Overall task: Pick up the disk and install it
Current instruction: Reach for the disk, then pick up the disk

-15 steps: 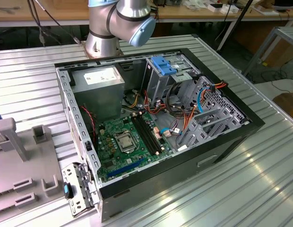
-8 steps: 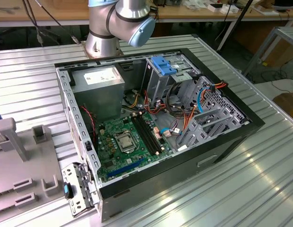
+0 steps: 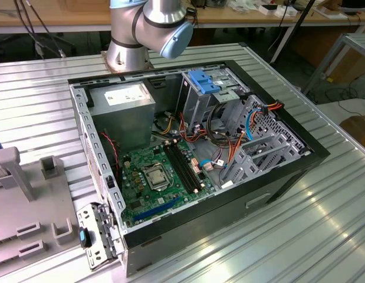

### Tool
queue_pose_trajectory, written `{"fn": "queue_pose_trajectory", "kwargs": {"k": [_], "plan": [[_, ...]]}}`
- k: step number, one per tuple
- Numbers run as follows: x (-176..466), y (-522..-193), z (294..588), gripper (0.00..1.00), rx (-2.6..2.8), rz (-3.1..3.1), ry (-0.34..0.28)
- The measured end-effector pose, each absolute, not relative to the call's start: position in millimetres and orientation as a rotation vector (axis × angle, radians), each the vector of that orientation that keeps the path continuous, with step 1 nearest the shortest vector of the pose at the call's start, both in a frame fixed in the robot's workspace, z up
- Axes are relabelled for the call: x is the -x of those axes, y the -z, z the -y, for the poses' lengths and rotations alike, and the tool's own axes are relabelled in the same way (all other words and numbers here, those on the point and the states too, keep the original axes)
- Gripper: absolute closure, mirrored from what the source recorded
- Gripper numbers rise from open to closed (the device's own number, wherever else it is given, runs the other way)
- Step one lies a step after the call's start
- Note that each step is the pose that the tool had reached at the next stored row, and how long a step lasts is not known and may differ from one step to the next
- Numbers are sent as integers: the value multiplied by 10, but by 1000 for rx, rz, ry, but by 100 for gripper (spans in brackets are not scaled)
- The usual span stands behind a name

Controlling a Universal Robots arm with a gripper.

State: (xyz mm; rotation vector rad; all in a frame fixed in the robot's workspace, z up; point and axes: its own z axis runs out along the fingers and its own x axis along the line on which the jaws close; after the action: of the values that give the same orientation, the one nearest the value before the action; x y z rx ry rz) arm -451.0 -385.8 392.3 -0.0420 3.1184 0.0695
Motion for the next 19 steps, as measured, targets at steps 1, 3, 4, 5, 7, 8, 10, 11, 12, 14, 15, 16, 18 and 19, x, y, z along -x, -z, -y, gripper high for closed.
{"fn": "queue_pose_trajectory", "kwargs": {"k": [1,3,4,5,7,8,10,11,12,14,15,16,18,19], "plan": [[4510,-3923,3858,89,43,-3118,-70],[4510,-3923,3858,89,44,-3118,-69],[4510,-3923,3858,89,44,-3118,-69],[4510,-3923,3857,89,45,-3118,-70],[4510,-3923,3858,89,46,-3118,-70],[4510,-3922,3858,89,47,-3118,-70],[4510,-3923,3858,89,47,-3118,-70],[4510,-3923,3857,89,52,-3118,-70],[4510,-3923,3857,89,59,-3118,-70],[4510,-3923,3857,89,82,-3118,-70],[4511,-3923,3857,89,110,-3118,-70],[4511,-3923,3857,89,145,-3117,-71],[4512,-3922,3858,89,206,-3114,-71],[4512,-3922,3858,89,229,-3113,-72]]}}
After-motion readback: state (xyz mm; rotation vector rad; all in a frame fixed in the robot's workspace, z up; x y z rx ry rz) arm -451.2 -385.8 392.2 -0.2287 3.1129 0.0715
